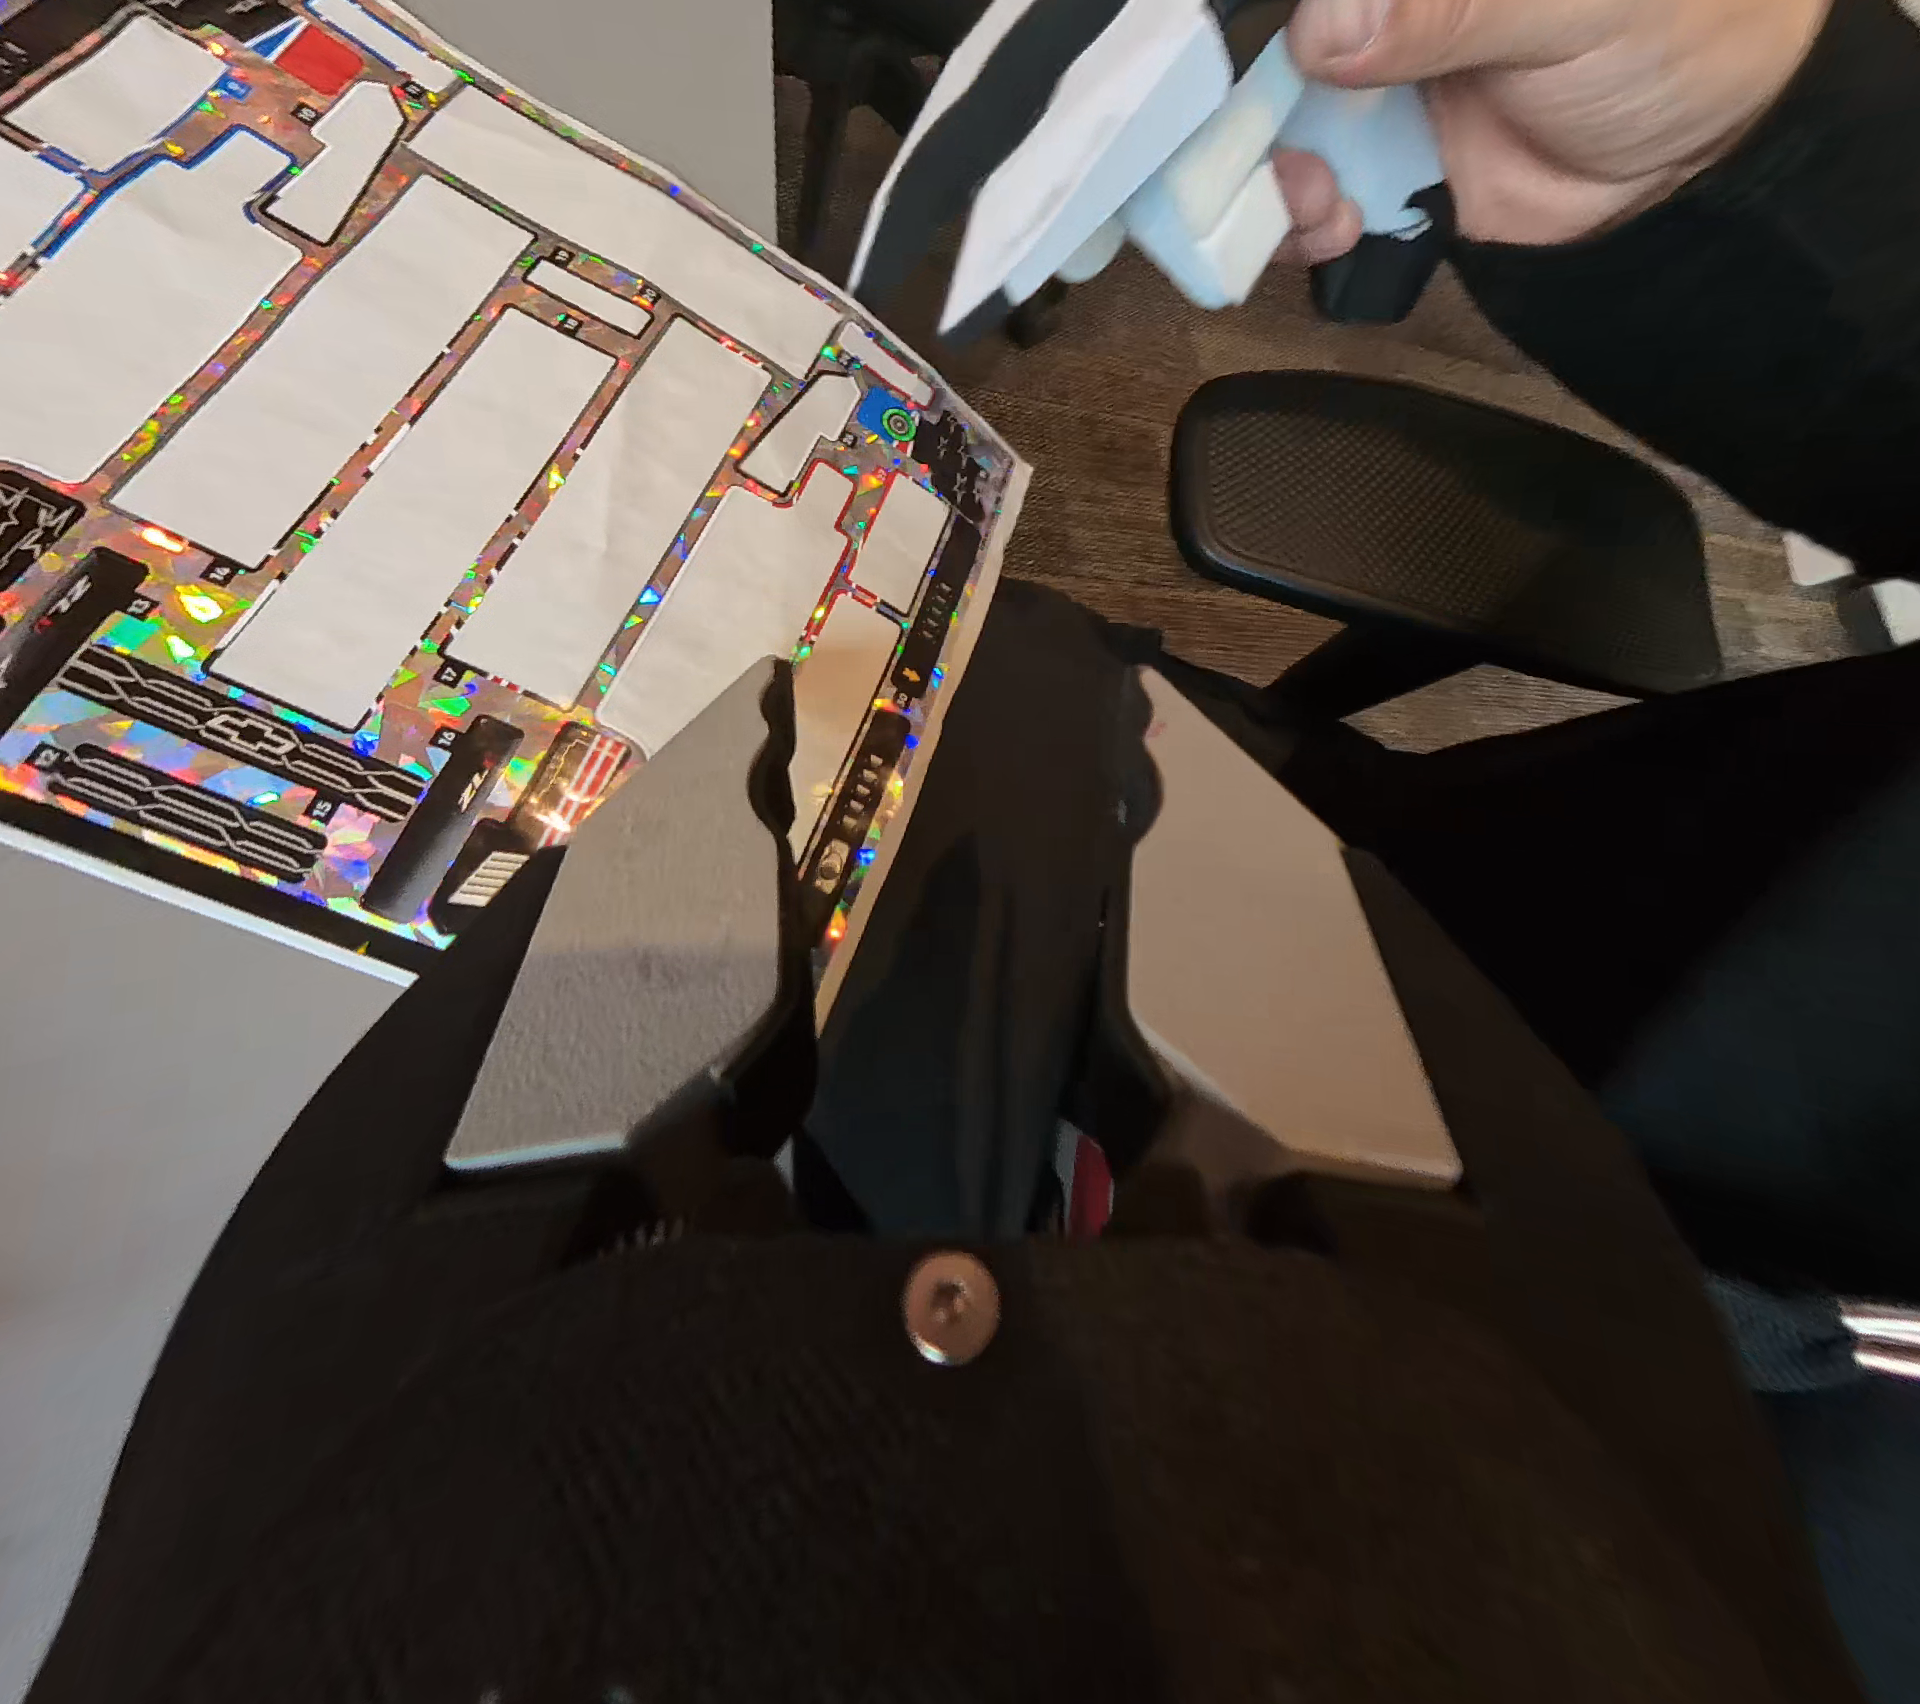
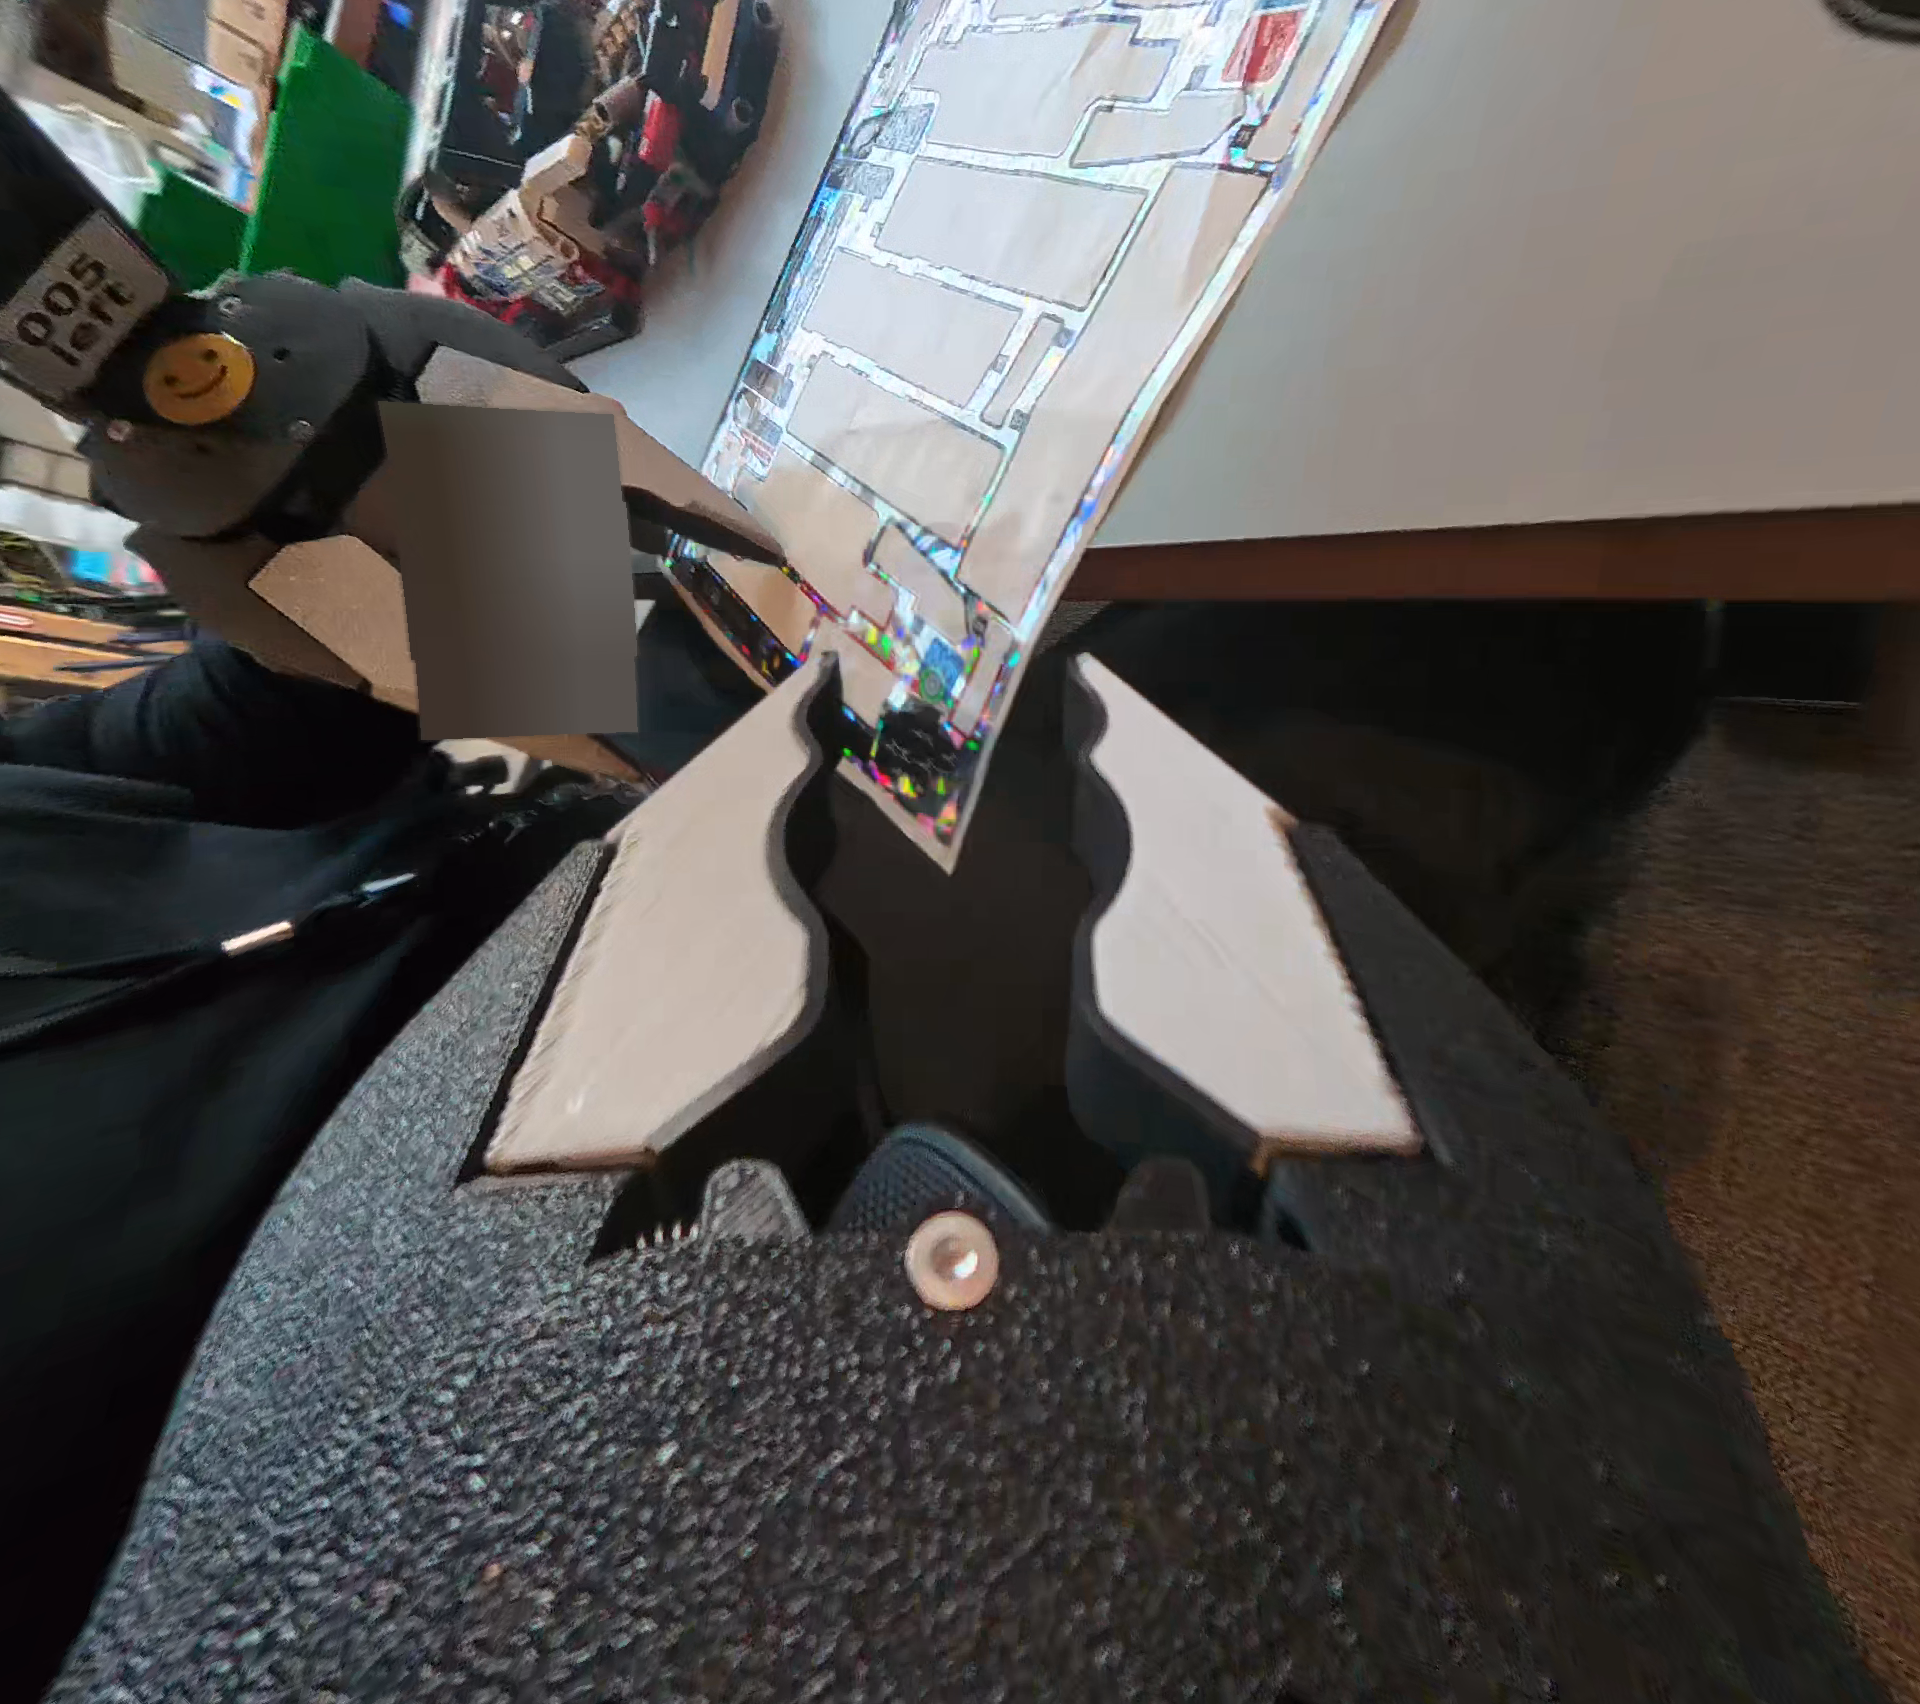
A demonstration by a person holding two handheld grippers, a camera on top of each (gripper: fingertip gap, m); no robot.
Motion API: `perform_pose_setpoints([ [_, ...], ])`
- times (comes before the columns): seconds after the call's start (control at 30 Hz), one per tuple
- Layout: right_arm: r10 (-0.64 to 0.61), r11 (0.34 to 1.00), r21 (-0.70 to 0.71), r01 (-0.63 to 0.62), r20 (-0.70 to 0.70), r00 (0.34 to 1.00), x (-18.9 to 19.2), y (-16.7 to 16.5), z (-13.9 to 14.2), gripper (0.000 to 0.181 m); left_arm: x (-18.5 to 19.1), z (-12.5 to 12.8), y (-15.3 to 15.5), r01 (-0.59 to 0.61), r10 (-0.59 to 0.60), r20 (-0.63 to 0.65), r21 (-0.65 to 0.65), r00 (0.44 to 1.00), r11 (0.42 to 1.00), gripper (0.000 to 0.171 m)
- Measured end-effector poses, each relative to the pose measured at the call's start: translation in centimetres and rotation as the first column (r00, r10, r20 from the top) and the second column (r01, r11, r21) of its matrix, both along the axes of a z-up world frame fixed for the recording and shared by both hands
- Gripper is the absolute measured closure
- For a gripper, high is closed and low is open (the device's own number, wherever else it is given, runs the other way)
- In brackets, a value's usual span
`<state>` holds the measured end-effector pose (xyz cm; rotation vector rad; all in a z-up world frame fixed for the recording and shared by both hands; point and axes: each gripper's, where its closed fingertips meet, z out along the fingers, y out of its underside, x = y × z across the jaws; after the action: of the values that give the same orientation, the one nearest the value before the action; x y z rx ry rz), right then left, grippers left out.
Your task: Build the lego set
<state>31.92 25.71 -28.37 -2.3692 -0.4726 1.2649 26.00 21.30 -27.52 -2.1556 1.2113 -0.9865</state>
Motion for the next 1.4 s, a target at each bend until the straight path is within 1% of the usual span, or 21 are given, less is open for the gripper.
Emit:
perform_pose_setpoints([
  [0.07,0.021,0.999,-0.030,-0.022,-0.017,1.000,-0.8,-0.1,-0.6,0.150,0.3,0.0,-0.6,0.011,-0.010,0.018,-0.034,1.000,0.999,0.110],
  [0.1,0.044,0.998,-0.034,-0.045,-0.031,0.999,-1.2,-0.4,-0.6,0.162,0.3,0.0,-1.0,0.016,-0.015,0.024,-0.049,1.000,0.999,0.110],
  [0.13,0.074,0.997,-0.026,-0.076,-0.055,0.996,-1.6,-0.8,-0.2,0.180,0.3,0.2,-1.2,0.017,-0.015,0.030,-0.051,0.999,0.999,0.110],
  [0.23,0.143,0.987,0.088,-0.135,-0.086,0.986,-2.2,-1.5,2.0,0.181,-0.5,1.5,-0.9,-0.022,0.021,0.052,0.027,0.998,0.999,0.111],
  [0.3,0.154,0.976,0.157,-0.148,-0.026,0.988,-1.8,-1.1,2.4,0.181,-1.8,2.6,0.0,-0.073,0.069,0.062,0.073,0.996,0.995,0.111],
  [0.37,0.171,0.967,0.193,-0.166,-0.011,0.985,-1.7,-0.9,2.8,0.181,-3.2,3.4,0.6,-0.114,0.109,0.069,0.070,0.992,0.991,0.109],
  [0.47,0.219,0.929,0.310,-0.201,-0.025,0.975,-2.1,-1.0,5.0,0.181,-5.3,4.2,1.5,-0.200,0.195,0.081,0.058,0.977,0.978,0.107],
  [0.57,0.288,0.866,0.437,-0.244,-0.036,0.957,-2.7,-1.4,8.2,0.181,-6.6,3.9,1.7,-0.255,0.251,0.104,0.025,0.962,0.967,0.106],
  [0.67,0.340,0.800,0.532,-0.277,-0.022,0.940,-3.3,-1.4,12.3,0.181,-6.5,3.4,0.8,-0.213,0.217,0.157,-0.039,0.963,0.976,0.106],
  [0.73,0.359,0.759,0.575,-0.305,0.022,0.933,-3.6,-0.9,14.4,0.181,-6.3,3.5,0.4,-0.188,0.192,0.194,-0.043,0.962,0.981,0.105],
  [0.87,0.425,0.691,0.637,-0.343,0.025,0.905,-4.8,-0.6,18.5,0.181,-5.9,4.8,-0.6,-0.086,0.107,0.326,-0.077,0.939,0.993,0.099],
  [0.9,0.446,0.670,0.655,-0.350,0.021,0.895,-5.2,-0.8,19.6,0.181,-5.8,5.6,-1.3,-0.023,0.057,0.392,-0.089,0.918,0.996,0.094],
  [0.93,0.469,0.646,0.674,-0.358,0.019,0.883,-5.6,-1.1,20.7,0.181,-5.7,6.8,-2.7,0.079,-0.023,0.480,-0.097,0.877,0.992,0.092],
  [1.0,0.522,0.595,0.711,-0.374,0.012,0.853,-6.4,-2.1,22.8,0.181,-6.1,8.6,-4.9,0.262,-0.128,0.625,-0.128,0.770,0.957,0.101],
  [1.07,0.584,0.536,0.746,-0.396,0.011,0.812,-7.0,-3.5,24.3,0.181,-6.4,10.0,-5.8,0.374,-0.147,0.709,-0.176,0.690,0.911,0.081],
  [1.17,0.649,0.440,0.783,-0.440,0.061,0.758,-7.4,-5.3,24.8,0.181,-7.4,13.4,-6.3,0.476,-0.178,0.824,-0.122,0.537,0.871,0.070],
  [1.23,0.657,0.418,0.786,-0.457,0.086,0.749,-7.3,-5.7,24.3,0.181,-9.1,16.2,-6.4,0.539,-0.187,0.901,-0.061,0.392,0.840,0.063],
  [1.27,0.664,0.418,0.779,-0.467,0.089,0.743,-7.1,-5.8,23.9,0.181,-9.9,17.0,-6.1,0.545,-0.184,0.918,-0.040,0.351,0.838,0.063],
  [1.33,0.685,0.415,0.765,-0.492,0.093,0.723,-6.9,-6.1,23.1,0.181,-10.9,17.9,-4.9,0.536,-0.161,0.935,-0.035,0.315,0.843,0.059],
  [1.37,0.696,0.407,0.761,-0.505,0.100,0.711,-6.9,-6.3,22.7,0.181,-11.2,18.1,-4.4,0.536,-0.145,0.938,-0.049,0.314,0.843,0.059],
  [1.4,0.707,0.397,0.753,-0.525,0.115,0.698,-7.0,-6.5,22.2,0.181,-11.3,18.2,-3.6,0.529,-0.123,0.936,-0.076,0.331,0.845,0.064],
])
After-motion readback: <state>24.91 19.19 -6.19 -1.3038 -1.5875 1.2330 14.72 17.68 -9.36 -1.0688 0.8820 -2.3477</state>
